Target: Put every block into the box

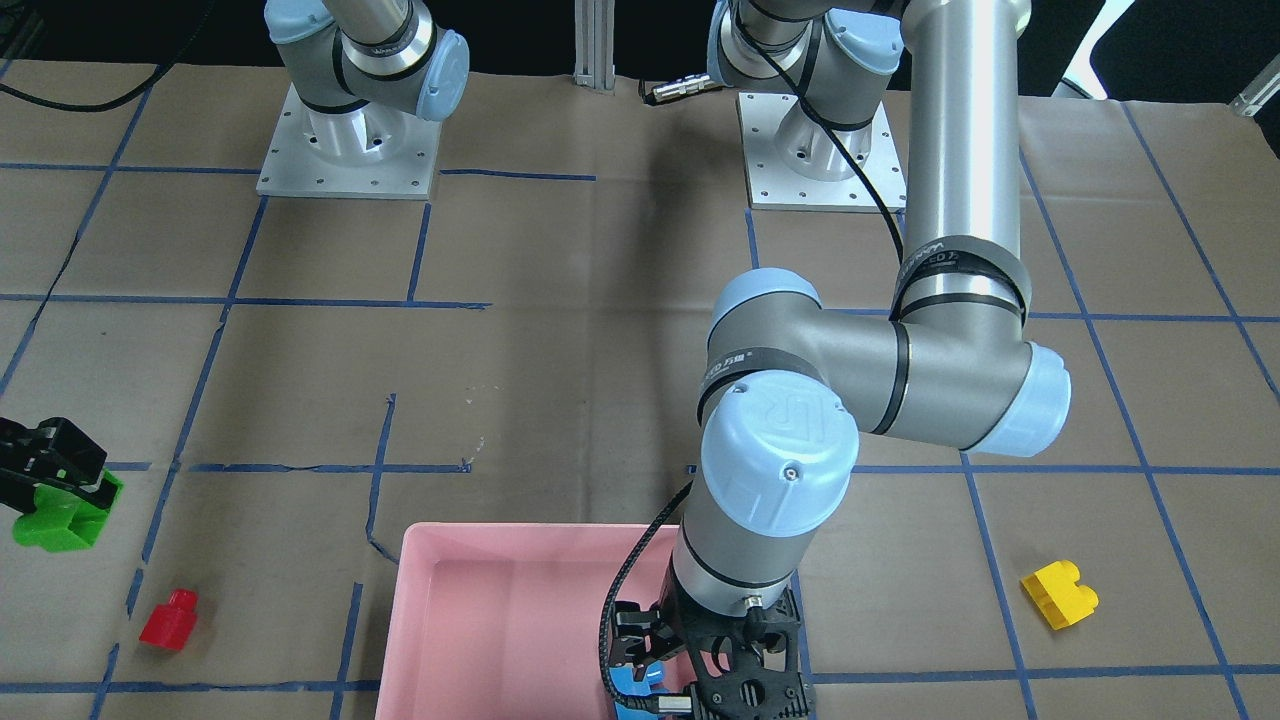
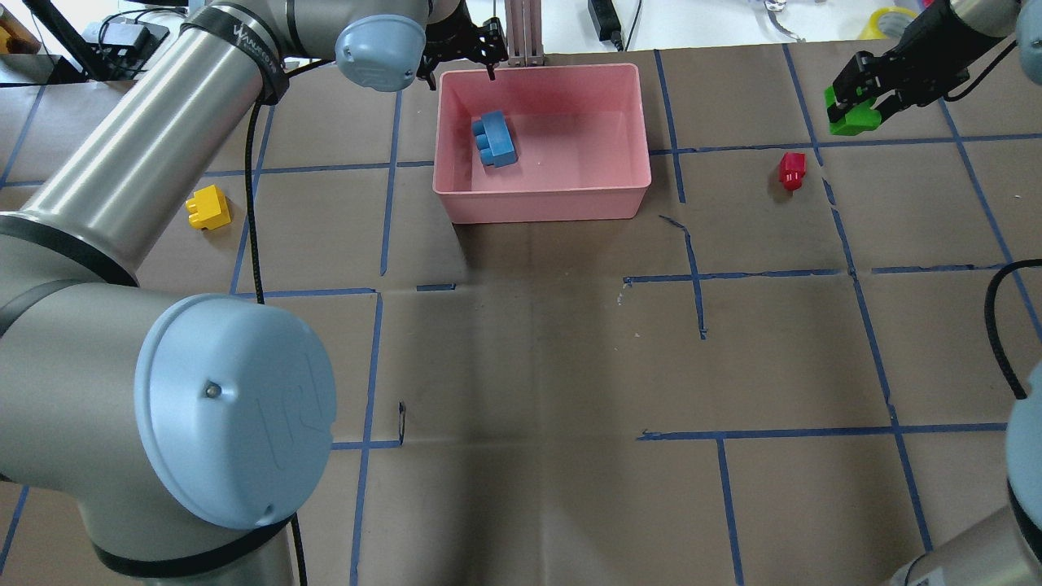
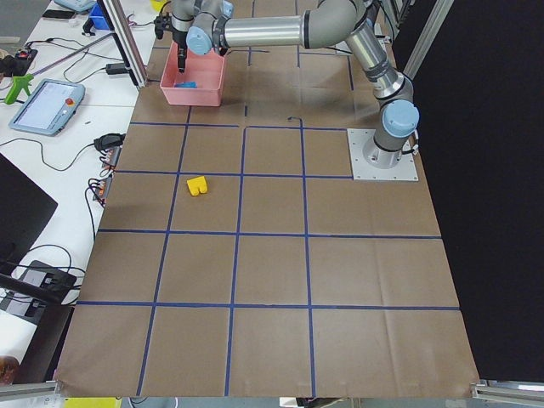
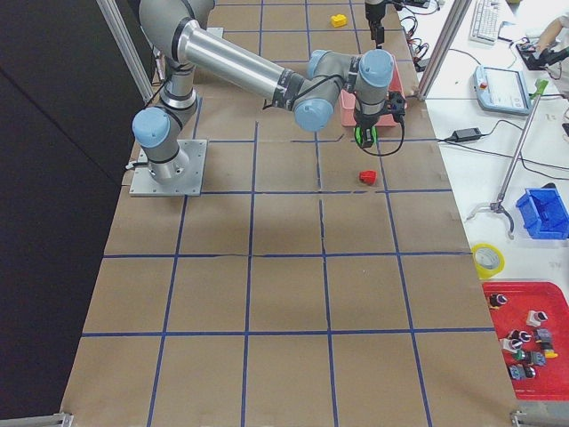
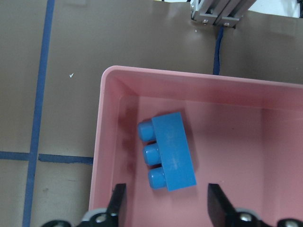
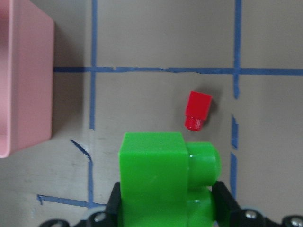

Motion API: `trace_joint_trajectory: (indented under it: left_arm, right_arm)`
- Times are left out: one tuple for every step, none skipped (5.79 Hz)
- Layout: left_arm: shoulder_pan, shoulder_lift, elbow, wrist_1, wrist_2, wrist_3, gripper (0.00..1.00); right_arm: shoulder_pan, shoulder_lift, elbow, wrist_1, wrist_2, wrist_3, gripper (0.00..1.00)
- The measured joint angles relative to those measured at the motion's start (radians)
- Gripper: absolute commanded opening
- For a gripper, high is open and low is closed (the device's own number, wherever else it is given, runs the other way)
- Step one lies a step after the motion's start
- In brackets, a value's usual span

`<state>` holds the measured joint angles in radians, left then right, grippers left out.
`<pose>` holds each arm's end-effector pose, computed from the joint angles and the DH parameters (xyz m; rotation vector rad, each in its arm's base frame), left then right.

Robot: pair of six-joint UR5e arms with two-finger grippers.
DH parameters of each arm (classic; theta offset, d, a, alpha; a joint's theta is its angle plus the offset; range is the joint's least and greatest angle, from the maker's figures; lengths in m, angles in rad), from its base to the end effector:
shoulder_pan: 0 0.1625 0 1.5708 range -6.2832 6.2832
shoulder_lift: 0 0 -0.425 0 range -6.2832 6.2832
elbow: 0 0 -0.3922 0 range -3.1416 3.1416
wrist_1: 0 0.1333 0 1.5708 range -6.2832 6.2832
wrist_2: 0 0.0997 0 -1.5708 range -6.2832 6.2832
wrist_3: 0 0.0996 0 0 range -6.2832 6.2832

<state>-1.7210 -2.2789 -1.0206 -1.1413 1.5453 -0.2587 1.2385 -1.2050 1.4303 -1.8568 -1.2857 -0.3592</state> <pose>-0.2520 -0.7573 0.3545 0.1593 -3.0317 0.3983 -0.0562 -0.6573 0.3824 -0.0514 2.8851 -0.2228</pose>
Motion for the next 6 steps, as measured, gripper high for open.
trace_joint_trajectory:
  left_arm:
    - [0.068,0.045,0.0,-0.049,-0.009,0.02,1.0]
    - [0.144,0.088,-0.006,-0.102,-0.019,0.064,1.0]
    - [0.214,0.115,-0.015,-0.136,-0.027,0.11,1.0]
    - [0.283,0.128,-0.02,-0.164,-0.029,0.163,1.0]
    - [0.359,0.133,-0.022,-0.19,-0.03,0.249,1.0]
    - [0.431,0.133,-0.023,-0.22,-0.028,0.34,1.0]
  right_arm:
    - [0.065,0.022,-0.042,0.014,0.049,0.081,0.17]
    - [0.144,0.054,-0.094,0.038,0.078,0.19,0.17]
    - [0.241,0.112,-0.16,0.049,0.125,0.318,0.17]
    - [0.325,0.185,-0.233,0.047,0.165,0.422,0.17]
    - [0.384,0.258,-0.312,0.043,0.187,0.499,0.19]
    - [0.412,0.313,-0.378,0.041,0.202,0.536,0.18]
